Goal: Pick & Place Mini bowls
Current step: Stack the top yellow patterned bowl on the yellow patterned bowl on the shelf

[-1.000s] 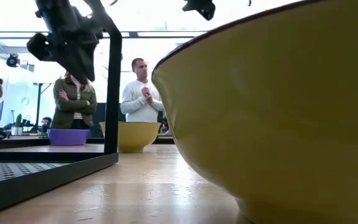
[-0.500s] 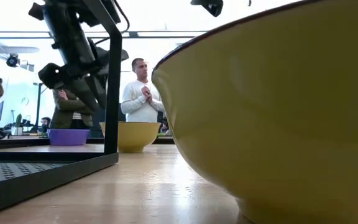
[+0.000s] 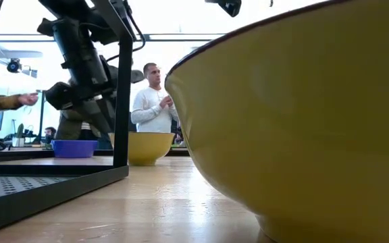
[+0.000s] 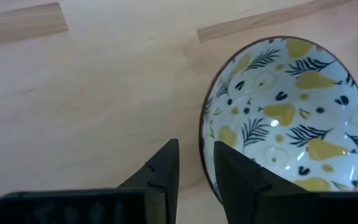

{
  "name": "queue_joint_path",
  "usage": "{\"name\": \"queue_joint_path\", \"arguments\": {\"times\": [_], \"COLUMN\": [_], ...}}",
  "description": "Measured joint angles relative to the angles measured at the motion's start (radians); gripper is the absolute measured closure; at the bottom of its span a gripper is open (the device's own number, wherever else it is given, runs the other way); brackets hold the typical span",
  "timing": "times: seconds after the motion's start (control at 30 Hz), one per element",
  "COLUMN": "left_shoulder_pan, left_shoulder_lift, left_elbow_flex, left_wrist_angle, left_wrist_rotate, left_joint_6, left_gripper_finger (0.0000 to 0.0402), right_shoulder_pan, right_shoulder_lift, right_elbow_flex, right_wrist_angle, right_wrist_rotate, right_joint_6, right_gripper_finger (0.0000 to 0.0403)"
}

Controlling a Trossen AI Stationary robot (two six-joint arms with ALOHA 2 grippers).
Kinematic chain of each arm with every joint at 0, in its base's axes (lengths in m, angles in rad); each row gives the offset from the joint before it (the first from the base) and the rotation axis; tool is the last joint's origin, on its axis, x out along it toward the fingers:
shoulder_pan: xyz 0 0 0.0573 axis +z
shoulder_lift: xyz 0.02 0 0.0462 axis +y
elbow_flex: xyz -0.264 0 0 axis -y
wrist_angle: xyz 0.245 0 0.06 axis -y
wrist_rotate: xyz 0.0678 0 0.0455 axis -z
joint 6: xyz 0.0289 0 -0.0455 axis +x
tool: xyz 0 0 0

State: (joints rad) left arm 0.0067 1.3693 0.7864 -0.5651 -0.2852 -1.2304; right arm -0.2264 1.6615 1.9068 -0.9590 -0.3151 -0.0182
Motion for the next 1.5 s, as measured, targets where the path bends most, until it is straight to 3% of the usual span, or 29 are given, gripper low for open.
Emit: {"name": "queue_joint_path", "arguments": {"times": [0.63, 0.87, 1.03, 1.23, 1.5], "left_shoulder_pan": [0.003, 0.008, 0.012, 0.011, 0.011], "left_shoulder_lift": [0.141, 0.142, 0.139, 0.076, -0.120], "left_elbow_flex": [-0.001, 0.004, 0.003, -0.002, -0.002], "left_wrist_angle": [0.124, 0.136, 0.133, 0.078, -0.048], "left_wrist_rotate": [0.016, 0.016, 0.027, 0.038, 0.062], "left_joint_6": [0.001, -0.006, -0.020, -0.017, 0.037], "left_gripper_finger": [0.0312, 0.0387, 0.0394, 0.0396, 0.0397], "right_shoulder_pan": [0.000, 0.000, 0.000, 0.000, 0.000], "right_shoulder_lift": [0.000, 0.000, 0.000, 0.000, 0.000], "right_elbow_flex": [0.000, 0.000, 0.000, 0.000, 0.000], "right_wrist_angle": [0.008, 0.008, 0.008, 0.009, 0.009], "right_wrist_rotate": [0.000, 0.000, 0.000, 0.001, 0.001], "right_joint_6": [0.000, -0.001, -0.001, -0.001, -0.011], "right_gripper_finger": [0.0312, 0.0321, 0.0328, 0.0333, 0.0326]}}
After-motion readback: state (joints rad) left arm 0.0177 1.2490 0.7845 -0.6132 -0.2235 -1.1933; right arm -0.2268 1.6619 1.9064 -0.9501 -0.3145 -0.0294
